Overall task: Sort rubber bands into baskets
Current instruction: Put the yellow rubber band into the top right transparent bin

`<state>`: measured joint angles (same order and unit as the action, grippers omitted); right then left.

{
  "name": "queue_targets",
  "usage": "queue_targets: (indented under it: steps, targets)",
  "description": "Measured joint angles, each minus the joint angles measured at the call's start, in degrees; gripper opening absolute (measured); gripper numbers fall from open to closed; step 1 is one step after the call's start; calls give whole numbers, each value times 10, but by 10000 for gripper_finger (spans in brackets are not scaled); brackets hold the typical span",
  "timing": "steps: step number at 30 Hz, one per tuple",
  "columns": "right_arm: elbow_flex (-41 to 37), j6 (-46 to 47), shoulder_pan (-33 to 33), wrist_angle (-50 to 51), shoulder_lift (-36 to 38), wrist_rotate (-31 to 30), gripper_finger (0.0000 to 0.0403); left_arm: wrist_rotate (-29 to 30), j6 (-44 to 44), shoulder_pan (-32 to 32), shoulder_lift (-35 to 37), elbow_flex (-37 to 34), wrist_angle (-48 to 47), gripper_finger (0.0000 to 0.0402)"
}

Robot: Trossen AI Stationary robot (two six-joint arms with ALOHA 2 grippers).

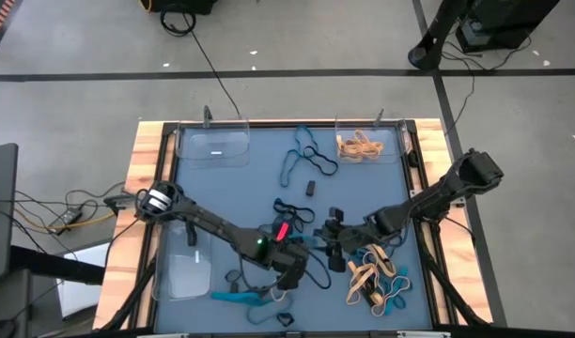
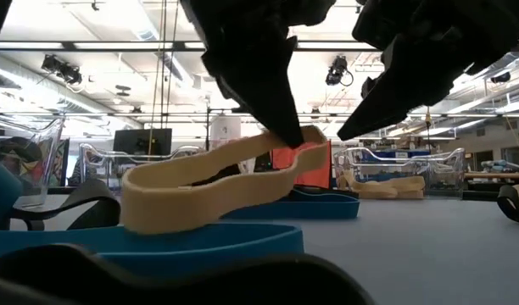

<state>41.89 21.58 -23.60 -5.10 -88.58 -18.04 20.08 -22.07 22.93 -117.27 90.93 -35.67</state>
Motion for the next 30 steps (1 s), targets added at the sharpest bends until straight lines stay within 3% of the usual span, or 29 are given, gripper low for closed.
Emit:
queue_targets:
  steps: [8,16,20,25,30]
  targets:
    - [0,25,-10,-89,-40,28,242,88,24,-8,0,29,3,10]
    - [0,44,-13,-155,-81,33,245,102,38,-8,0,29,4,10]
    - [0,44,-11,-158,-86,33,190,102,38,-8,0,29,4,10]
    - [0,39,-3,-150,-86,45,36,98,36,-8,0,29,3,13]
    - [0,37,5,-103,-78,38,10,90,27,-8,11,28,-5,36]
